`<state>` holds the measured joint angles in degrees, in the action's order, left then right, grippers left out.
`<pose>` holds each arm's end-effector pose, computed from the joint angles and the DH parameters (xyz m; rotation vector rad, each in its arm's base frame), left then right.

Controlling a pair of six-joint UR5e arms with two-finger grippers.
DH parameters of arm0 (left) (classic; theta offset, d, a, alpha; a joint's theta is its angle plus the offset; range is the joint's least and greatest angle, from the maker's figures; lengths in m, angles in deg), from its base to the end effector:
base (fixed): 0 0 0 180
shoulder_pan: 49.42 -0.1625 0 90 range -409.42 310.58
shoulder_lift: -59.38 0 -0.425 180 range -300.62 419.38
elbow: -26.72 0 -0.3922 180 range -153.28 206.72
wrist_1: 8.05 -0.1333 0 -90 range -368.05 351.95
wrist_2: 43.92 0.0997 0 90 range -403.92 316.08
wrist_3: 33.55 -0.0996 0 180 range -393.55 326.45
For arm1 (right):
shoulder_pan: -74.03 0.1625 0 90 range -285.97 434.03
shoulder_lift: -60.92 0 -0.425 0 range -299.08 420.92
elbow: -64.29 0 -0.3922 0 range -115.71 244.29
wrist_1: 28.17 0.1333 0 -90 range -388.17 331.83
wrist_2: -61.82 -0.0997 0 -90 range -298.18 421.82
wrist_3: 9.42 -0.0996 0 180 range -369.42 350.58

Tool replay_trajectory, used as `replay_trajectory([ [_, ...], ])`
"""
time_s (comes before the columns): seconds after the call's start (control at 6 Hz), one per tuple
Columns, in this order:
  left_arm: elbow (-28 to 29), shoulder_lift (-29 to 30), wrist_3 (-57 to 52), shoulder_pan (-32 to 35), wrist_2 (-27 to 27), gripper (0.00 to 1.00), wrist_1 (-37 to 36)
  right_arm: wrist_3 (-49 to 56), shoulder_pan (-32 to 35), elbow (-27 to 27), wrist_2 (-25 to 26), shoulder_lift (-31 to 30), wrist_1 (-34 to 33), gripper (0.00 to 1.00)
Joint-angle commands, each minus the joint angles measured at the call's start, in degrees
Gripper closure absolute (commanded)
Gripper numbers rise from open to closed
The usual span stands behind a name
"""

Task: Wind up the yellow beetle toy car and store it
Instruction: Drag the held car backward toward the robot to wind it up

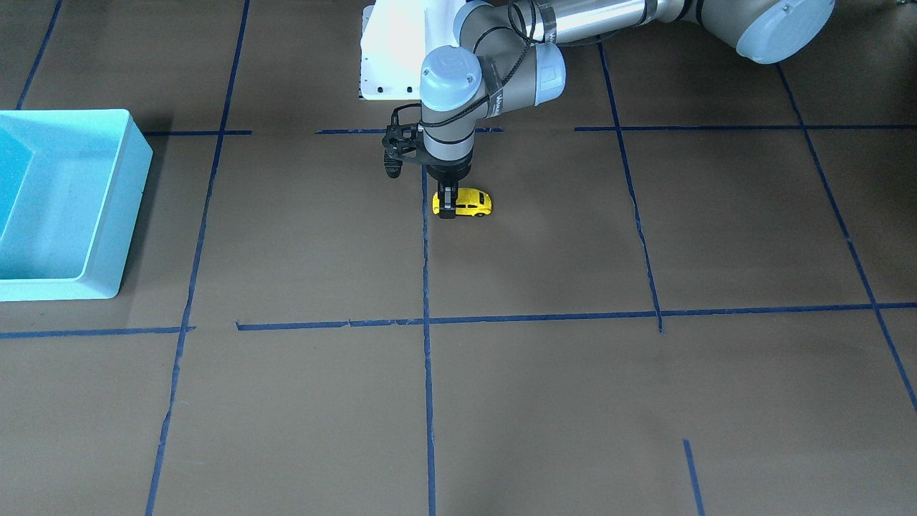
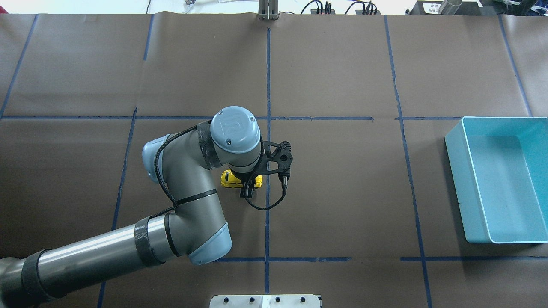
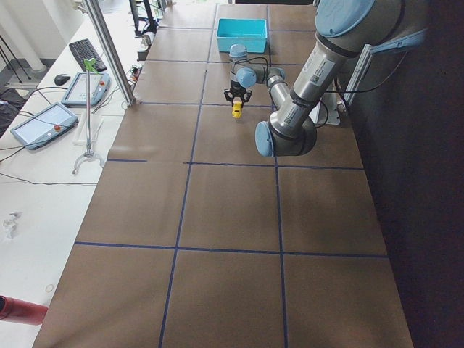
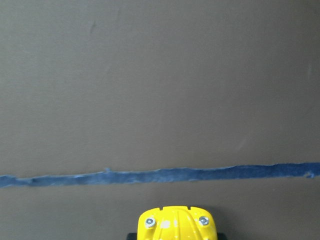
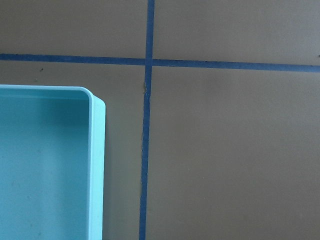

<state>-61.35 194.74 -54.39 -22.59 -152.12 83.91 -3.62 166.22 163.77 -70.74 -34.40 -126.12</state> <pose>0.6005 -0.4182 0.1870 0.6913 0.6251 1.4962 0.0829 -0.4435 0.6370 -0.0112 -0.7451 -0.0355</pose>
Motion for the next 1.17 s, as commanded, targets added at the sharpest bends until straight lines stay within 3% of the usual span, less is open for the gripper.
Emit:
replay_trajectory([
  [0.0, 0.0, -0.1, -0.1, 1.0, -0.8, 0.99, 4.2, -0.1, 0.0, 0.0, -1.0, 0.0, 0.0, 0.00],
  [0.5, 4.9, -2.4, 0.4, 1.2, -0.7, 1.00, 18.8, 0.0, 0.0, -0.2, -1.3, 0.0, 0.0, 0.00],
  [1.0, 5.0, -4.1, 3.6, 2.1, -0.9, 0.99, 22.7, -0.1, 0.0, -0.1, -2.2, 0.0, -0.1, 0.00],
])
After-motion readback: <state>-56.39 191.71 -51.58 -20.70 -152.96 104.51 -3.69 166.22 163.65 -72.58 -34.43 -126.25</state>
